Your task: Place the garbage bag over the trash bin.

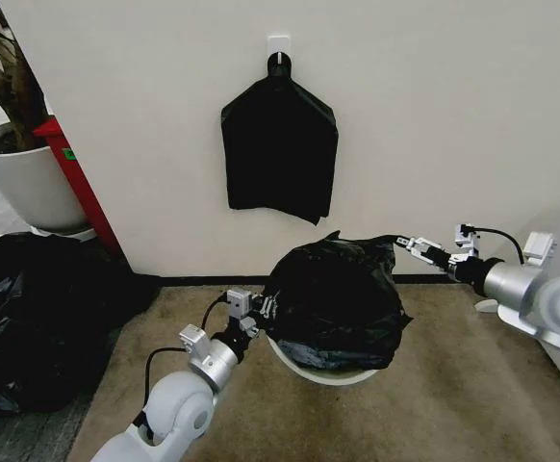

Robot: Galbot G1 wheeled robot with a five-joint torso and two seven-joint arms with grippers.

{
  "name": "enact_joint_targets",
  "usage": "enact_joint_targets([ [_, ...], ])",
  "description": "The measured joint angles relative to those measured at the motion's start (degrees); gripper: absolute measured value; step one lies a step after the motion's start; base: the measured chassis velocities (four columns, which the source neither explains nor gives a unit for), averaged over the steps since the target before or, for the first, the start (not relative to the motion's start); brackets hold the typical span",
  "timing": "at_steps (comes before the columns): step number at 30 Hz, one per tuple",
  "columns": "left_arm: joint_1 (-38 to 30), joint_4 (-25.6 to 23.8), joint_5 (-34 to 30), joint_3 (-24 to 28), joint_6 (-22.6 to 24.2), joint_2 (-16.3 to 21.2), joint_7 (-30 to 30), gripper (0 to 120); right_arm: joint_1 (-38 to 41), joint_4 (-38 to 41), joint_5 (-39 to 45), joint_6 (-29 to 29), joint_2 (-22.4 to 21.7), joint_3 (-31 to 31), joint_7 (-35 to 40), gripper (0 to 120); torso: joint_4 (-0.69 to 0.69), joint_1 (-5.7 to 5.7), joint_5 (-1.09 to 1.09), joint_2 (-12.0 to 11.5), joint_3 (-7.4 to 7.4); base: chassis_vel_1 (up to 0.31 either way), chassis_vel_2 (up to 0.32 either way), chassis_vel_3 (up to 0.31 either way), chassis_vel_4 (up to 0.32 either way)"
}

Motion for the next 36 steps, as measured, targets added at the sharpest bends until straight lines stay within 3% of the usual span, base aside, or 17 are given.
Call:
enact_joint_targets([
  [6,-0.03,0.67,-0.06,-0.06,-0.12,0.05,0.16,2,0.45,-0.16,13.11,0.05,2.0,3.46,9.08,100,0.0,0.0,0.0,0.0,0.0,0.0,0.0,0.0,0.0],
  [9,-0.29,0.69,-0.05,0.03,-0.12,-0.16,-0.66,2,-0.17,-0.16,8.98,-2.08,2.28,4.14,9.95,100,0.02,0.0,0.0,0.0,0.0,0.0,0.0,0.0,0.0],
  [11,-0.4,0.67,0.02,0.04,-0.13,-0.58,-2.65,2,-1.45,1.01,1.63,-3.75,2.21,4.06,7.82,100,-0.04,0.0,0.02,0.0,0.0,0.0,0.0,0.0,0.0],
  [14,0.26,0.22,0.25,0.2,-0.67,-1.79,-7.5,2,-2.48,7.51,-7.36,-4.33,3.0,1.94,6.26,100,0.0,0.0,-0.03,0.0,0.0,0.0,0.0,0.0,0.0],
  [16,0.17,0.22,0.28,0.29,-0.91,-2.01,-8.96,2,-3.03,11.38,-9.03,-3.99,3.8,1.12,8.5,100,0.01,0.0,0.0,0.0,0.0,0.0,0.0,0.0,0.0],
  [22,-1.6,0.6,1.87,1.61,-3.26,-2.58,-15.76,2,-2.29,27.49,-12.55,5.38,8.78,-7.66,37.33,100,0.01,0.0,-0.02,0.0,-0.01,0.0,0.0,0.0,0.0],
  [29,-2.6,0.09,3.72,2.05,-5.03,-3.03,-20.73,2,-6.52,27.98,-14.08,7.95,12.7,-11.03,45.23,100,-0.01,0.0,0.0,0.0,-0.01,0.0,0.0,0.0,0.0],
  [36,-2.35,-0.65,4.59,1.69,-5.43,-3.13,-21.61,2,-7.62,27.75,-17.78,10.11,16.69,-18.46,45.39,95,0.0,0.0,0.0,0.0,0.0,0.0,0.0,0.0,0.0],
])
